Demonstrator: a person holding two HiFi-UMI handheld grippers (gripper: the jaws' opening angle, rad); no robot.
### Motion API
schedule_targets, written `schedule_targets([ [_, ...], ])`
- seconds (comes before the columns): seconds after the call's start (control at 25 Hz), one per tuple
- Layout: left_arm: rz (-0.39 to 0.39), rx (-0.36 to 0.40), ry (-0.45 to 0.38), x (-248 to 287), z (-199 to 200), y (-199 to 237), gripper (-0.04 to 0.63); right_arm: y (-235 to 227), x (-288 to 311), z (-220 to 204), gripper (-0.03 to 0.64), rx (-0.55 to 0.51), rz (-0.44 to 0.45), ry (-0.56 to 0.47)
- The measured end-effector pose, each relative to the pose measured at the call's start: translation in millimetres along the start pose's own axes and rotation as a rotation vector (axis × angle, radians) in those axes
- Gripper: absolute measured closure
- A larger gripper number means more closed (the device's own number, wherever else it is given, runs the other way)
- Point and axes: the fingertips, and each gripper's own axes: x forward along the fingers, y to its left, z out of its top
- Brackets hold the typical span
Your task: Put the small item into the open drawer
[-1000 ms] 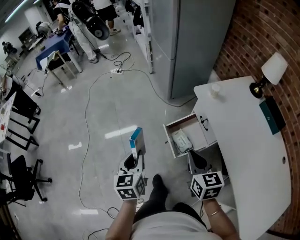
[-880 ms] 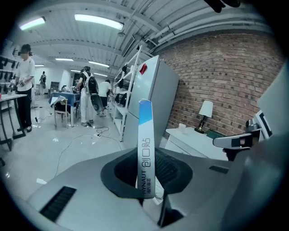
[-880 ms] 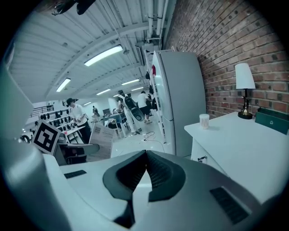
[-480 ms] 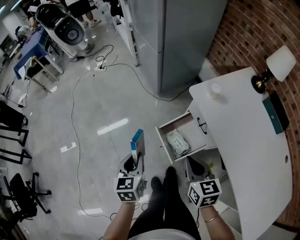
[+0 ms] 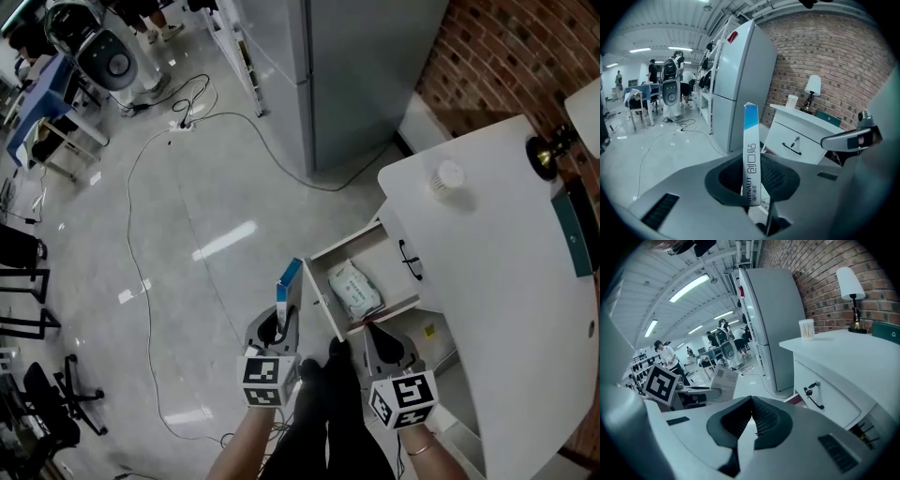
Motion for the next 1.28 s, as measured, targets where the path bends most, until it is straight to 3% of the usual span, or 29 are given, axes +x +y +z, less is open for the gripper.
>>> schedule_targets([
  [0.4,-0.057,0.043,0.076,110,-66,-8,0.514,-30,57,-67,0.610,0.017,0.036,0.049],
  [0.84,-0.094,0.139,0.156,206,-123,-10,0.512,-80,97,-117,0.611,0.037,-0.021,0.051],
  [1.28,-0.160,0.364,0.244,272,-148,-32,0.513,-98,105,-141,0.611,0.066,-0.046,0.076],
])
